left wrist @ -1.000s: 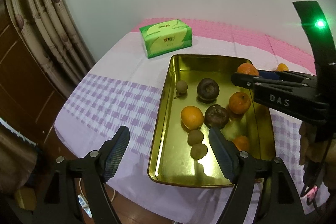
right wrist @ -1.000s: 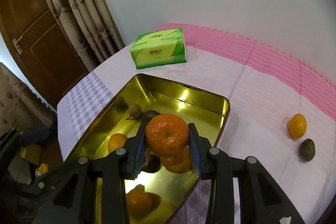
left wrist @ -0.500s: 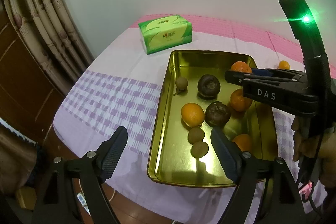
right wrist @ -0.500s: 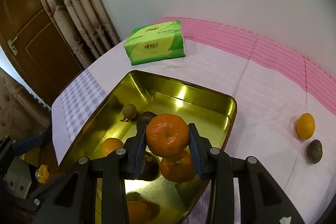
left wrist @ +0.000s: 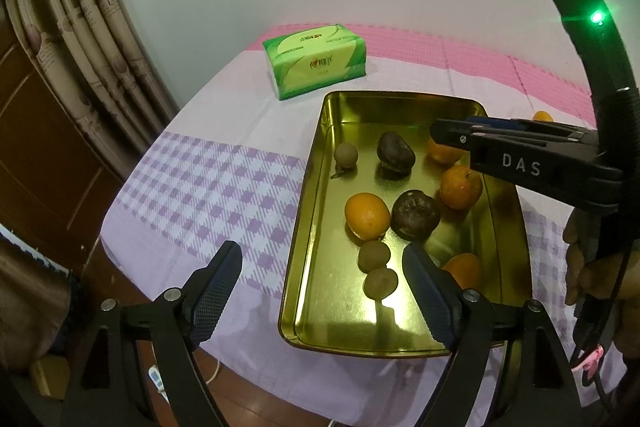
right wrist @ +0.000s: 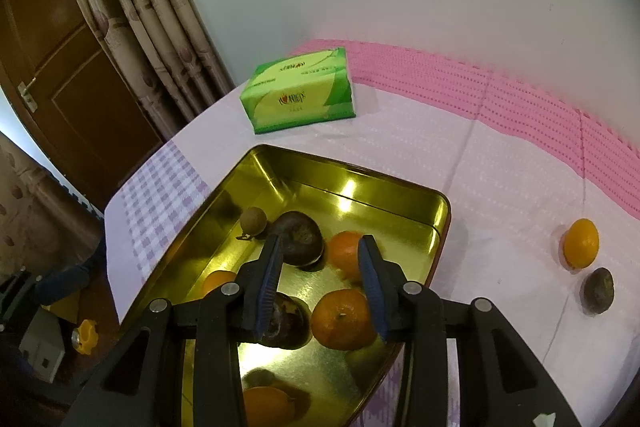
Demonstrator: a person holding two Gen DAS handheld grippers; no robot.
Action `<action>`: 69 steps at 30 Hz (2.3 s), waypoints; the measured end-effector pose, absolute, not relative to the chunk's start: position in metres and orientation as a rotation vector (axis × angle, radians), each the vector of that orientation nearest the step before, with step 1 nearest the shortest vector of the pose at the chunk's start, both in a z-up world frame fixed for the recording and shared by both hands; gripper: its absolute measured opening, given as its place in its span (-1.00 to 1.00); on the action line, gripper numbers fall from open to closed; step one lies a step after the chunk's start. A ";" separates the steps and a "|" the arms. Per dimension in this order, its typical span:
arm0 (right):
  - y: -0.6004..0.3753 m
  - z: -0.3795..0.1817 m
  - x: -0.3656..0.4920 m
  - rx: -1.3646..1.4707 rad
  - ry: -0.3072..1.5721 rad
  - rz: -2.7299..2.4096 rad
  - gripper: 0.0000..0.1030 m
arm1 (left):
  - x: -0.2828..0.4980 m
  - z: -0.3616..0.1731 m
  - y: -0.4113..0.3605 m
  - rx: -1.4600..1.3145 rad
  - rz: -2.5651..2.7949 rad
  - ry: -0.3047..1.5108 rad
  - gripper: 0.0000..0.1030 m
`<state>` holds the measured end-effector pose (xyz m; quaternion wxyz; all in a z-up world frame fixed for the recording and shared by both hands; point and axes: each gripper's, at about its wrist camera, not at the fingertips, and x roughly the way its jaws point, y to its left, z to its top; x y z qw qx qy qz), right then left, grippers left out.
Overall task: Organize fruits
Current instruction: 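Carry the tangerine over the gold tray and lower it with right, then move both grippers toward the yellow-orange fruit and dark brown fruit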
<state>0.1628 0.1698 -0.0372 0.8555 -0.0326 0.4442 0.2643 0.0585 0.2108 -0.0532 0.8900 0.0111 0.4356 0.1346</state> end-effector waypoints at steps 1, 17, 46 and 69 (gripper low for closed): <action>0.169 -0.036 0.162 -0.066 0.930 0.556 -0.27 | 0.058 -0.053 0.211 0.023 0.279 0.906 0.60; 0.112 -0.026 0.127 0.049 0.882 0.512 -0.13 | 0.059 -0.058 0.207 0.050 0.287 0.915 0.61; -0.161 -0.066 0.093 0.163 0.878 -0.033 0.18 | 0.081 -0.030 0.128 0.252 0.021 0.849 0.61; -0.174 -0.066 0.085 0.279 0.820 0.097 0.41 | 0.318 -0.105 -0.004 0.022 -0.232 1.176 0.26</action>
